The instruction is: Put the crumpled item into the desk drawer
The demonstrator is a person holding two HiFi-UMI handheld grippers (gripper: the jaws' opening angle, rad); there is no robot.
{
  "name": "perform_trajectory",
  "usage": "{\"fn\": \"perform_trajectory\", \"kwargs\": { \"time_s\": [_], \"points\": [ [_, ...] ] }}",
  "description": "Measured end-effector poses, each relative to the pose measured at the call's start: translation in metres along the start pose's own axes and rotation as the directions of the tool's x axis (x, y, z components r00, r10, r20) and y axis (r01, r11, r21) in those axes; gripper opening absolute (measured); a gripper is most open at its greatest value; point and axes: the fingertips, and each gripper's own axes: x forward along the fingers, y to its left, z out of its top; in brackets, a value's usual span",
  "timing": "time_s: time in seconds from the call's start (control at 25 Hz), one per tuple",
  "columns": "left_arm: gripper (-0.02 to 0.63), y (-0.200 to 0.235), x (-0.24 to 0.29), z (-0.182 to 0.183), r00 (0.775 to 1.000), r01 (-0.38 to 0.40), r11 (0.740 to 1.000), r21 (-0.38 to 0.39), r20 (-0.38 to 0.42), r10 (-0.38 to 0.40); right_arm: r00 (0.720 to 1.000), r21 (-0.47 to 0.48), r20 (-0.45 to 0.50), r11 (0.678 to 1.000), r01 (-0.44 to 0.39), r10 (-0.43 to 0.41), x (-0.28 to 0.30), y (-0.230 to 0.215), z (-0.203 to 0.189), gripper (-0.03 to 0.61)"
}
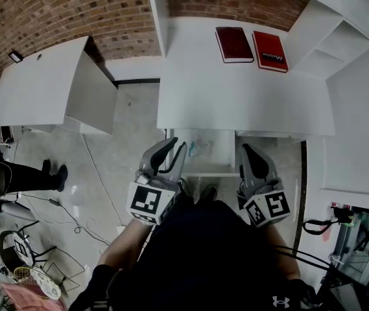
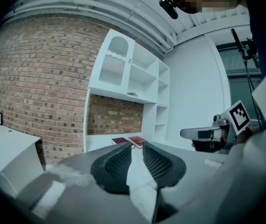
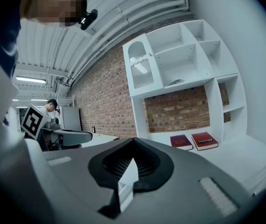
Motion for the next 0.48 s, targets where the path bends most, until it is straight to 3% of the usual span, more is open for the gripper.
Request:
{"fn": "perform_trajectory", "kwargs": {
  "time_s": [0.48],
  "points": [
    [0.083, 0.0052, 0.0064, -0.0099, 1.0, 0.009, 1.0, 0.022, -0.014, -0.009, 1.0, 0.006, -0.011, 1.0, 0.004, -0.004, 0.0064, -0.0029, -0.0068, 0.002]
  ]
}}
